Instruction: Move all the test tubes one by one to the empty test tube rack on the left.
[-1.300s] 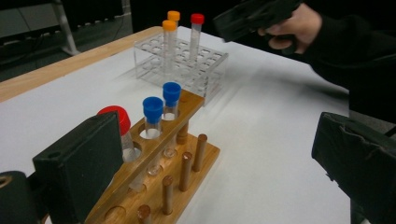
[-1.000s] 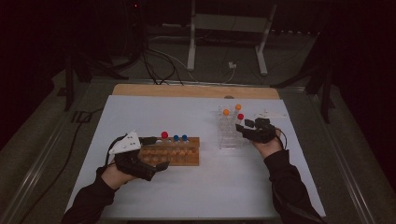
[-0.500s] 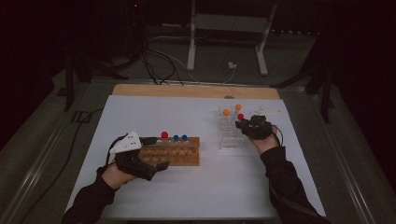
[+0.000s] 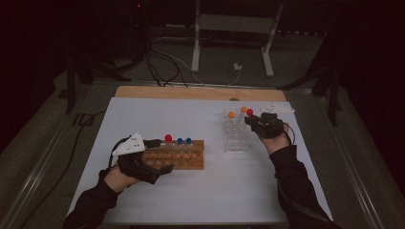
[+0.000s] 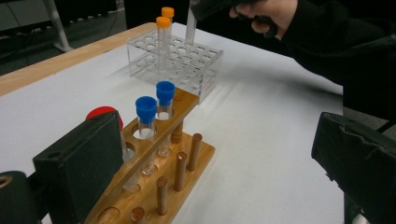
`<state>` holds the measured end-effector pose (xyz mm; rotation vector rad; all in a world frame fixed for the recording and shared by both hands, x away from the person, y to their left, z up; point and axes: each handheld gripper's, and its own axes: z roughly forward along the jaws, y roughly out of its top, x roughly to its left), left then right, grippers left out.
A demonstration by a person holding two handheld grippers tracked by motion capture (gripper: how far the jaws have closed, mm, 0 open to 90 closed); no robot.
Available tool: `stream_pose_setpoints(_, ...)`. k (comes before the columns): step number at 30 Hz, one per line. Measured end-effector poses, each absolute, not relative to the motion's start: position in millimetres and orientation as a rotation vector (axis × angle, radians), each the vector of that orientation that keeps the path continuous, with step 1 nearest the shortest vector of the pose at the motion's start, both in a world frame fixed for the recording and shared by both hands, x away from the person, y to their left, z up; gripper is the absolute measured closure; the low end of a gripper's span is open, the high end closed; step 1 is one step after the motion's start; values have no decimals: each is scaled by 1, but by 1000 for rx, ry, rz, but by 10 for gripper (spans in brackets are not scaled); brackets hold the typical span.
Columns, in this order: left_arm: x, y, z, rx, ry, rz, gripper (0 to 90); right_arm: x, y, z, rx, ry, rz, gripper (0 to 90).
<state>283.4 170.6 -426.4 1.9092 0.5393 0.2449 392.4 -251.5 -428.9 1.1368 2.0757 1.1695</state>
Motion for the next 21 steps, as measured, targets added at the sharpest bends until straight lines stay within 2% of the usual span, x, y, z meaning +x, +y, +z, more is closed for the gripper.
stream_pose_setpoints(10,283,168,-421,1896,532,216,29,366,-247,-401,1034,2086,1230,749)
stream_pose_setpoints(21,283,160,-421,1901,512,187,30,323,-220,-407,873,2226,1298,749)
